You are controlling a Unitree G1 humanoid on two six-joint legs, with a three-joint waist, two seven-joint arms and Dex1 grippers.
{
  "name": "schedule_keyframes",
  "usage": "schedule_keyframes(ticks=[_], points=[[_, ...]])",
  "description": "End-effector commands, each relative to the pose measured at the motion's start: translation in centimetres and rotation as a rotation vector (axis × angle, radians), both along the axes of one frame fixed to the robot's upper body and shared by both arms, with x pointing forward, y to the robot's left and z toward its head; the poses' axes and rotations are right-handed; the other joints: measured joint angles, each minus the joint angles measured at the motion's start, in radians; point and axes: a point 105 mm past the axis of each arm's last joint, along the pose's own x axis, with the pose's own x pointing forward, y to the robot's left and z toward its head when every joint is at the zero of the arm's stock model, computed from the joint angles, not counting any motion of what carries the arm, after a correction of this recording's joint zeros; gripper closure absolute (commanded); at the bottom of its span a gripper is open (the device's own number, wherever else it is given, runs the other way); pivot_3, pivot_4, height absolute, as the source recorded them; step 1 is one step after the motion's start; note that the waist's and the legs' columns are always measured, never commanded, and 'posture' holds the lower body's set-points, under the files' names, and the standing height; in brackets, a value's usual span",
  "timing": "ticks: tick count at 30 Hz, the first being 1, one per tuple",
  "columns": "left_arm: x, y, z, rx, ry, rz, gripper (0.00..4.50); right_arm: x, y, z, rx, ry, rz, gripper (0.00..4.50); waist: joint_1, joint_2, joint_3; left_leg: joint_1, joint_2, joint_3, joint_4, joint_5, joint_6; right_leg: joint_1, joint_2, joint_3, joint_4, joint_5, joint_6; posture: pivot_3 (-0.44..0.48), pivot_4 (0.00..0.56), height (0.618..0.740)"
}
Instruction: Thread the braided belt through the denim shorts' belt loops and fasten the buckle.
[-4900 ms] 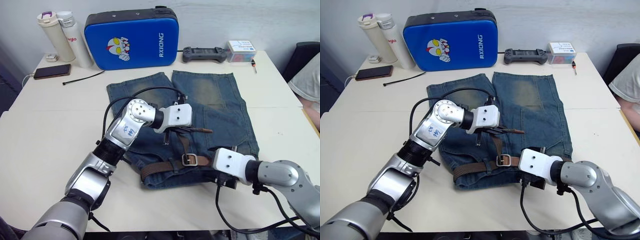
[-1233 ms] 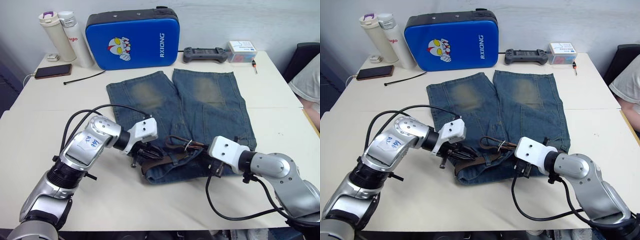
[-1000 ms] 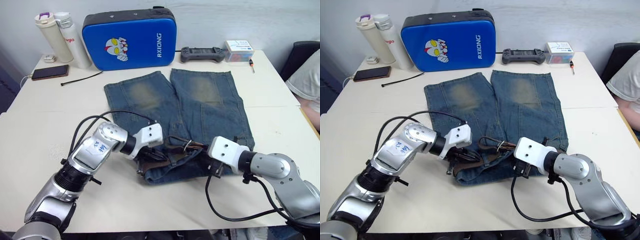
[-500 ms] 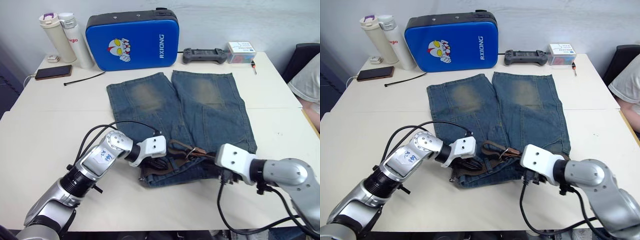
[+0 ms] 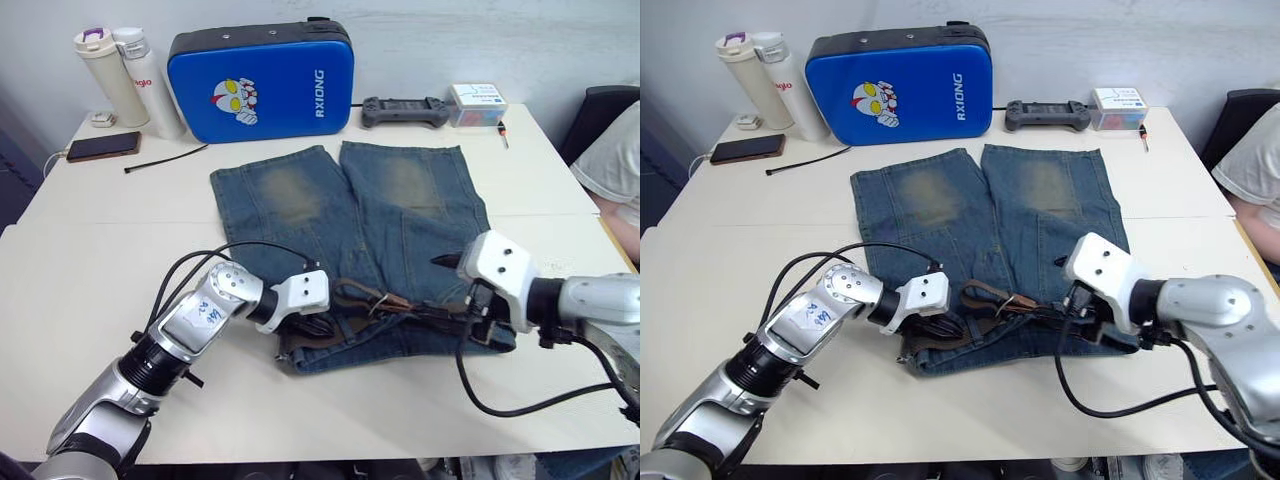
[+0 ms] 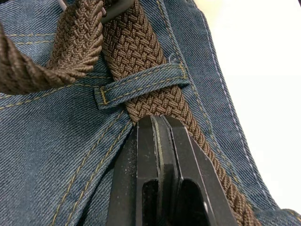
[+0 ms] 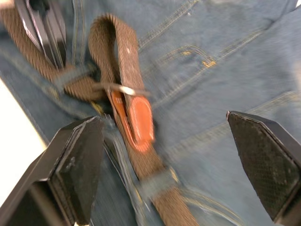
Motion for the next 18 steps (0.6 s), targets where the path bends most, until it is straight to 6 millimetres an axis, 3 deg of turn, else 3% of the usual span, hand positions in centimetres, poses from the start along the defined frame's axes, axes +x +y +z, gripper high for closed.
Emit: schedule_keyframes(ticks=[1, 18], points=[[-0.1, 1.3, -0.5, 0.031, 0.036, 0.064, 4.5, 0.5, 0.3, 0.2, 0.064, 0.03, -0.049, 0.06, -0.002, 0.0, 0.0, 0.0, 0.0, 0.0, 0.0, 0.0, 0.0, 0.0, 0.0, 0.0, 0.0, 0.0, 0.0, 0.0, 0.15, 0.74], [0.3, 1.6, 0.2, 0.023, 0.002, 0.12, 4.5, 1.9, 1.9, -1.8, 0.135, 0.177, -0.068, 0.06, -0.005, 0.0, 0.0, -0.001, 0.0, 0.0, -0.001, 0.0, 0.001, -0.002, 0.0, 0.0, 0.0, -0.001, -0.001, 0.0, 0.15, 0.74]])
